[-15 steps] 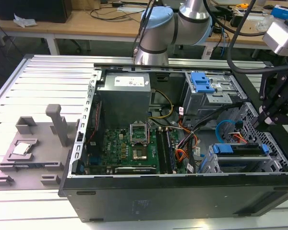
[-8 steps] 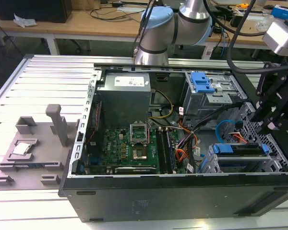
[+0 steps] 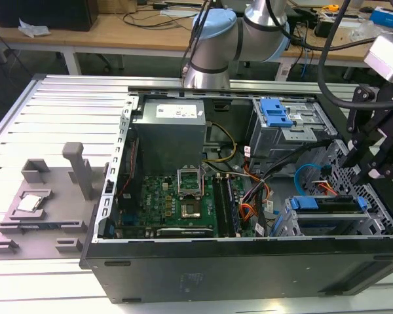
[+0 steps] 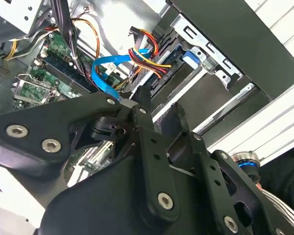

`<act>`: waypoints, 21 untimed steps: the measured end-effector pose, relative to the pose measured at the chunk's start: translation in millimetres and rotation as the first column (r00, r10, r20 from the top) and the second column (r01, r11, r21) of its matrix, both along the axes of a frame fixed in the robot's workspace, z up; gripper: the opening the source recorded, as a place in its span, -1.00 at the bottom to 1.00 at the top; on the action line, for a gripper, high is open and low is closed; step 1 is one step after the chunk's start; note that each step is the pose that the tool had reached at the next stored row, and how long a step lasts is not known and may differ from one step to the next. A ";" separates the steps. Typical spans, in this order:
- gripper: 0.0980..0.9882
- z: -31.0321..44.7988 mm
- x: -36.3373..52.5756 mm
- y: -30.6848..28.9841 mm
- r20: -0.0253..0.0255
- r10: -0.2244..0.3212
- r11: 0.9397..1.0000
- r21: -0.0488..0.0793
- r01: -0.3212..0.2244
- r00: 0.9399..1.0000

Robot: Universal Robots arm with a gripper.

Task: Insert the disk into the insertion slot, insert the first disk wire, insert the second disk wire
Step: 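Insert the second disk wire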

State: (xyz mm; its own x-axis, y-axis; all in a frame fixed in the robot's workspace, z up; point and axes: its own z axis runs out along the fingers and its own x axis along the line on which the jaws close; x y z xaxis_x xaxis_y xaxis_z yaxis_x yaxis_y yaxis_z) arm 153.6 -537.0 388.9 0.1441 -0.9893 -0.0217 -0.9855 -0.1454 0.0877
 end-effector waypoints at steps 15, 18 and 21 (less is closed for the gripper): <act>-0.41 10.7 -1.6 0.0 0.000 0.000 1.000 -0.001 0.000 1.000; -0.41 10.6 -7.9 0.0 0.000 0.000 1.000 -0.001 0.000 1.000; -0.41 10.6 -16.5 0.0 0.000 0.000 1.000 -0.001 0.000 1.000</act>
State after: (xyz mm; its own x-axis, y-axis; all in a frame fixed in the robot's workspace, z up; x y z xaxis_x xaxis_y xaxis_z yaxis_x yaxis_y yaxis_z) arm 137.1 -536.9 399.5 0.1443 -0.9893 -0.0208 -0.9854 -0.1456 0.0878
